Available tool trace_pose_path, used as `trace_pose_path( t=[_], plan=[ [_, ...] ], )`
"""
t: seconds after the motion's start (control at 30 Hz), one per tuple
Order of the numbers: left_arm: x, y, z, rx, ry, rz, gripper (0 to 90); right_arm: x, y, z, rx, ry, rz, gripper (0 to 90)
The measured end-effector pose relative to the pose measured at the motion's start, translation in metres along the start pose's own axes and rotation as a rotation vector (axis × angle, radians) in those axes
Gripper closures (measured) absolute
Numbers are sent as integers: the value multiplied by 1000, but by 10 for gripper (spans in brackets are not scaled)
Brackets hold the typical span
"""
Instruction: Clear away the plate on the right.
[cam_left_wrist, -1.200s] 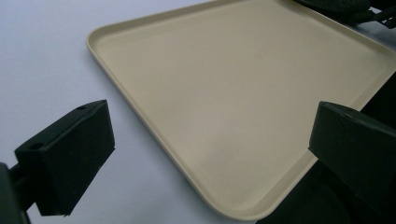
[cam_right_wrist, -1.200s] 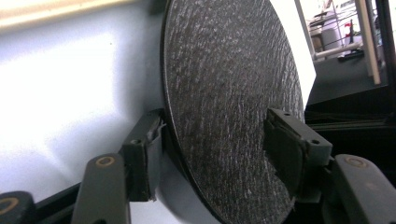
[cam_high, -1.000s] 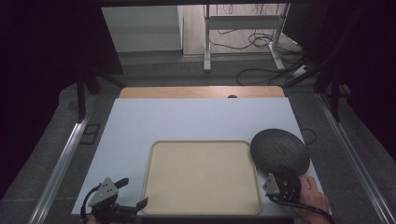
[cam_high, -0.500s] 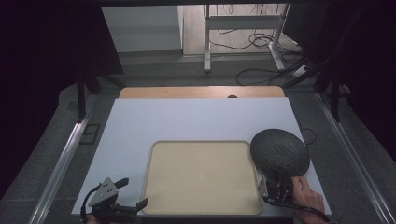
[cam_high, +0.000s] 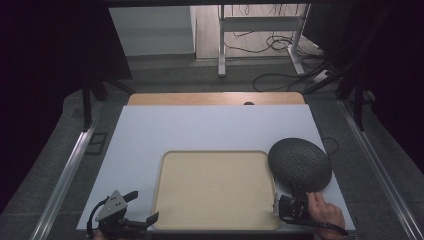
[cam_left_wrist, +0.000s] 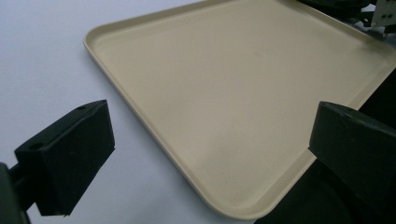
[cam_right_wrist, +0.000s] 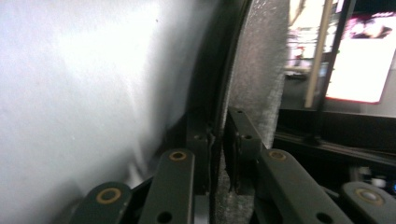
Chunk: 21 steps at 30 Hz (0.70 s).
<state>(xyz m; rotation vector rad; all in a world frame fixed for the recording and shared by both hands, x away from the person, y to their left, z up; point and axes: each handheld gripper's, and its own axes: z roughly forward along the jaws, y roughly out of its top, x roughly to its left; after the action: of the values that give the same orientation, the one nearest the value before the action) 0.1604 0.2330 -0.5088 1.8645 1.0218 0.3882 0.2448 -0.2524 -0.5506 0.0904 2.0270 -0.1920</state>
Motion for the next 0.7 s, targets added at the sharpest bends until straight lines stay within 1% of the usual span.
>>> trace_pose_path(
  t=[0.03, 0.07, 0.1, 0.17, 0.23, 0.27, 0.43, 0.53, 0.6, 0.7],
  plan=[
    [0, 0, 0, 0, 1, 0, 0, 0, 0, -1, -2, -27, 1, 846],
    [0, 0, 0, 0, 1, 0, 0, -2, -1, -2, -2, -30, 6, 855],
    [0, 0, 0, 0, 1, -1, 0, -5, -2, -3, -5, -22, 26, 858],
    [0, 0, 0, 0, 1, 0, 0, -7, -4, -4, -10, -20, 29, 860],
    [0, 0, 0, -1, 0, -1, 0, -7, -5, -5, -9, -22, 4, 860],
    [0, 0, 0, -1, 1, -1, 0, -7, -5, -6, -9, -22, 0, 860],
    [1, 0, 0, -1, 1, -2, 0, -10, -5, -11, -16, -22, 2, 850],
    [1, 0, 0, -2, 2, -2, 0, -12, -4, -13, -18, -31, -6, 846],
    [1, 0, -1, -3, 3, -3, 0, -13, -3, -15, -23, -43, -8, 846],
    [1, 0, -1, -5, 5, -5, 0, -16, -3, -18, -33, -62, 6, 845]
  ],
)
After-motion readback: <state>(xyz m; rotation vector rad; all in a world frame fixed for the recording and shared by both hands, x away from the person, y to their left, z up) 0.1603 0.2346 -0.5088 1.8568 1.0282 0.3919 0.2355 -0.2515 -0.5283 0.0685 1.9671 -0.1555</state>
